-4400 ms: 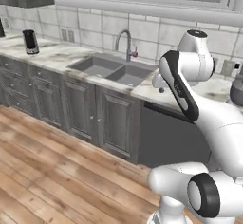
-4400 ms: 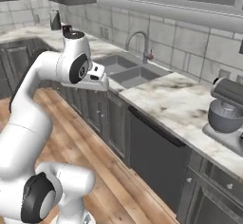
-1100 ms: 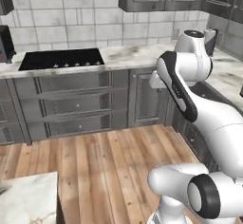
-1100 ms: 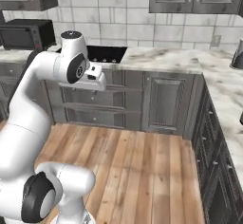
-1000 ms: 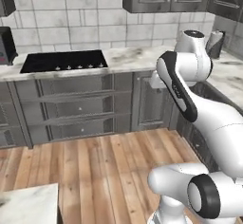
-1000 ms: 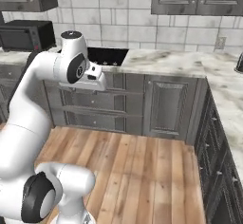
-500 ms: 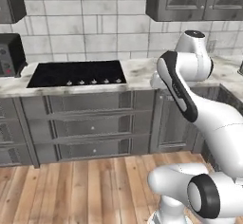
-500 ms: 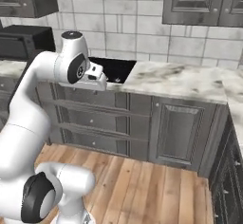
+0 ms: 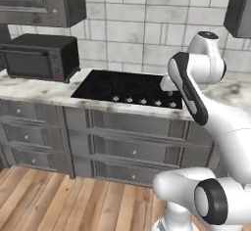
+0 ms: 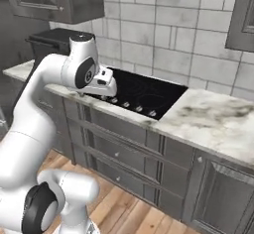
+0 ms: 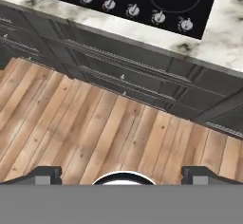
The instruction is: Navigate to the toaster oven.
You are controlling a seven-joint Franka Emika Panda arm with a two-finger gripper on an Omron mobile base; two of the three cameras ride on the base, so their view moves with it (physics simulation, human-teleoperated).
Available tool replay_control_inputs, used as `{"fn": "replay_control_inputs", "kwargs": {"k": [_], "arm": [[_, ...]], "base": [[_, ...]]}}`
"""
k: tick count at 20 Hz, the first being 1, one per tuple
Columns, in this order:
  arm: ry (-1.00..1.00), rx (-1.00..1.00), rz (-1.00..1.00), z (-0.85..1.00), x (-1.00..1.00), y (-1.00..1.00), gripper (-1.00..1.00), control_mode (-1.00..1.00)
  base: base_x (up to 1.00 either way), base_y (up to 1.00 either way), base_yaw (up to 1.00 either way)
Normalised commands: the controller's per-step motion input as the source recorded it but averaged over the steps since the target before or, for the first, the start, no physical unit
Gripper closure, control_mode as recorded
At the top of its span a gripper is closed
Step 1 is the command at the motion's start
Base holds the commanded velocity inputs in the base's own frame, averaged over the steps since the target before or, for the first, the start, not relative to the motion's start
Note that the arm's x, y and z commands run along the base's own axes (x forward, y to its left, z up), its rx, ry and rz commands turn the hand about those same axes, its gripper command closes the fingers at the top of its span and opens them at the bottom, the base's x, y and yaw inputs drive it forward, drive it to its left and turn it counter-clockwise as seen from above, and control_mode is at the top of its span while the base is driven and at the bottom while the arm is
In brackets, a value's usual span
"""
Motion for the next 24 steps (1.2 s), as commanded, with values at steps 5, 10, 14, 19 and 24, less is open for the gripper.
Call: {"fn": "replay_control_inputs", "kwargs": {"k": [5, 10, 14, 19, 24], "arm": [[0.00, 0.00, 0.00, 0.00, 0.00, 0.00, -1.00, 1.00], [0.00, 0.00, 0.00, 0.00, 0.00, 0.00, -1.00, 1.00], [0.00, 0.00, 0.00, 0.00, 0.00, 0.00, -1.00, 1.00], [0.00, 0.00, 0.00, 0.00, 0.00, 0.00, -1.00, 1.00], [0.00, 0.00, 0.00, 0.00, 0.00, 0.00, -1.00, 1.00]], "base": [[1.00, 0.46, 0.38], [1.00, 0.91, 0.04], [0.78, 1.00, -0.28], [0.76, 1.00, -0.39], [0.82, 1.00, -0.43]]}}
